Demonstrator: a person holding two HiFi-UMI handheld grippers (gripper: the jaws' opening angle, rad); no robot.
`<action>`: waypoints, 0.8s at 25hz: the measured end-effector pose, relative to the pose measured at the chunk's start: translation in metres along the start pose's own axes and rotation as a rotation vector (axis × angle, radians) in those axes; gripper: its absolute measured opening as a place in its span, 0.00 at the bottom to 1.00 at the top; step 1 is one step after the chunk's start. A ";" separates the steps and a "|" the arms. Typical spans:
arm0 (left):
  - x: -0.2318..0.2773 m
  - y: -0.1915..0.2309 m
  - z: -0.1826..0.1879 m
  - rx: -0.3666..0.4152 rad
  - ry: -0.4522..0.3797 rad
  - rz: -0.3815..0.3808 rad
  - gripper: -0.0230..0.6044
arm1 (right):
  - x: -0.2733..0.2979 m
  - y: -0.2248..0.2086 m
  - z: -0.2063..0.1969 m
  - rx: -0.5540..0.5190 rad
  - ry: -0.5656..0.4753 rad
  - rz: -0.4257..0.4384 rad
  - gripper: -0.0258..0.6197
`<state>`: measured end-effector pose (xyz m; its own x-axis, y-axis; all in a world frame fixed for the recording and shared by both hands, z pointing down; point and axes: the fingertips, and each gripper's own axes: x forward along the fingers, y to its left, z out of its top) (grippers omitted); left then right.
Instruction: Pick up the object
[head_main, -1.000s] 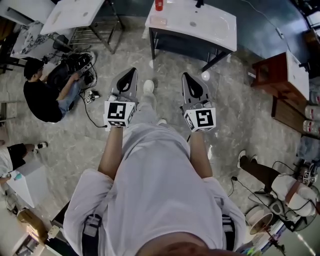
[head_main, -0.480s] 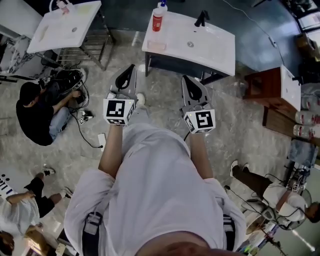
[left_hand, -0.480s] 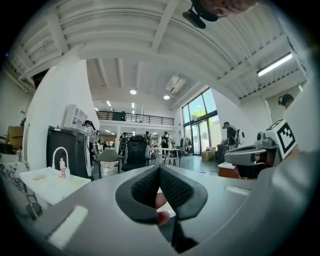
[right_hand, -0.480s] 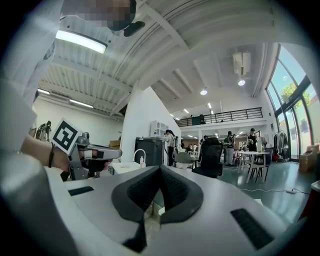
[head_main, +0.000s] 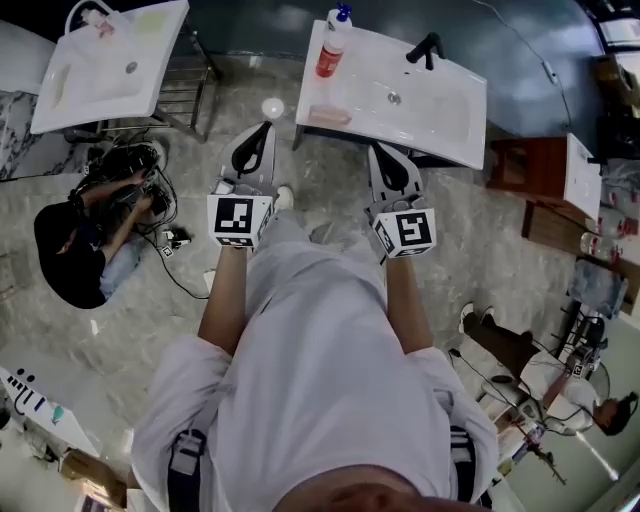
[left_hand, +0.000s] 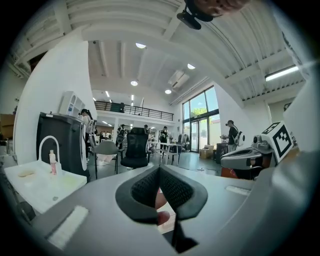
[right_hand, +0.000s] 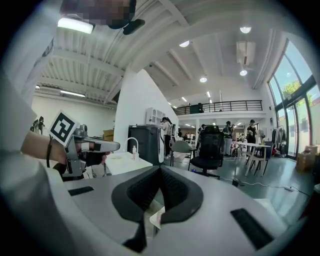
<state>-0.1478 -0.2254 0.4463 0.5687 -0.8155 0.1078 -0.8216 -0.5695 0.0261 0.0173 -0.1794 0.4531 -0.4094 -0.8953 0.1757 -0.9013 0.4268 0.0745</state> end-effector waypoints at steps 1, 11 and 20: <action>0.007 0.004 -0.003 -0.009 0.008 -0.006 0.04 | 0.008 -0.002 -0.003 0.002 0.014 -0.002 0.04; 0.047 0.011 -0.032 -0.026 0.097 -0.055 0.04 | 0.054 -0.026 -0.039 0.006 0.108 -0.006 0.04; 0.077 0.008 -0.025 -0.013 0.112 -0.051 0.04 | 0.084 -0.051 -0.098 -0.088 0.284 0.107 0.18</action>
<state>-0.1114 -0.2903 0.4792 0.6023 -0.7684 0.2163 -0.7926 -0.6079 0.0475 0.0433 -0.2636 0.5601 -0.4340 -0.7783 0.4536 -0.8345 0.5371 0.1230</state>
